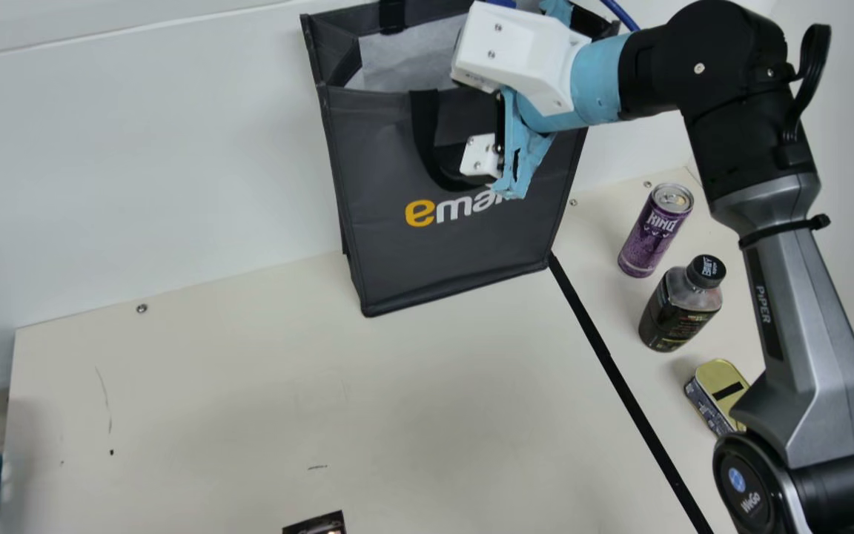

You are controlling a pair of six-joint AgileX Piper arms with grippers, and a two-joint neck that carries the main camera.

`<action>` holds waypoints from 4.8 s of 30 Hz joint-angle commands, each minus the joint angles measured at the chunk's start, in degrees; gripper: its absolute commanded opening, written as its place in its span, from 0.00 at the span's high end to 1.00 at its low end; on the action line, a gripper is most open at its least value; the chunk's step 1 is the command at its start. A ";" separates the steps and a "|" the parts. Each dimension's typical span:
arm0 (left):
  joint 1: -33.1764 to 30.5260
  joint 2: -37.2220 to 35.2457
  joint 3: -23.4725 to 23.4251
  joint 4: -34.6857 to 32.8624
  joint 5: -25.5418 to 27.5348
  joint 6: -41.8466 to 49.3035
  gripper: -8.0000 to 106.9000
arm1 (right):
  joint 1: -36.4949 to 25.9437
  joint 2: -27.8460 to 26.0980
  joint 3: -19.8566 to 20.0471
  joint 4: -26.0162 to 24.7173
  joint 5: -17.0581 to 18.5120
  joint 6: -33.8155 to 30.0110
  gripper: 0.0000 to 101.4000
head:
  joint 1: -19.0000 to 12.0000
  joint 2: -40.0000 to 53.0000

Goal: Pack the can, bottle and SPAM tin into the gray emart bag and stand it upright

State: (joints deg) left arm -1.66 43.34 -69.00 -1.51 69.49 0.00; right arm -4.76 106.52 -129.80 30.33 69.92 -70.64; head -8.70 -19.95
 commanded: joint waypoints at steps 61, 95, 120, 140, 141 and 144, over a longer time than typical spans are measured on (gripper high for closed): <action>0.00 0.00 0.00 0.00 0.00 0.00 0.15 | 5.68 -19.03 5.87 -2.73 -0.02 5.78 1.00 | -1.30 -0.05; 0.00 0.00 0.00 0.00 0.00 0.00 0.15 | 16.04 -30.75 25.98 -9.13 -0.02 10.57 1.00 | -1.30 -0.05; 0.00 0.00 0.00 0.00 0.00 0.00 0.15 | 22.95 -36.03 35.54 -12.15 -0.02 16.87 1.00 | -1.30 -0.05; 0.00 0.00 0.00 0.00 0.00 0.00 0.15 | 24.94 -39.43 37.34 -13.60 -0.02 21.73 1.00 | -1.30 -0.05; 0.00 0.00 0.00 0.00 0.00 0.00 0.15 | 25.41 -39.71 37.70 -13.86 -0.02 22.11 1.00 | -1.30 -0.05; 0.00 0.00 0.00 0.00 0.00 0.00 0.15 | 26.68 -40.63 38.85 -14.50 -0.02 23.15 1.00 | -1.30 -0.05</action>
State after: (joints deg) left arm -1.66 43.34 -69.00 -1.51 69.49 0.00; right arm 21.56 66.09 -91.28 16.03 69.93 -47.81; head -8.61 -19.86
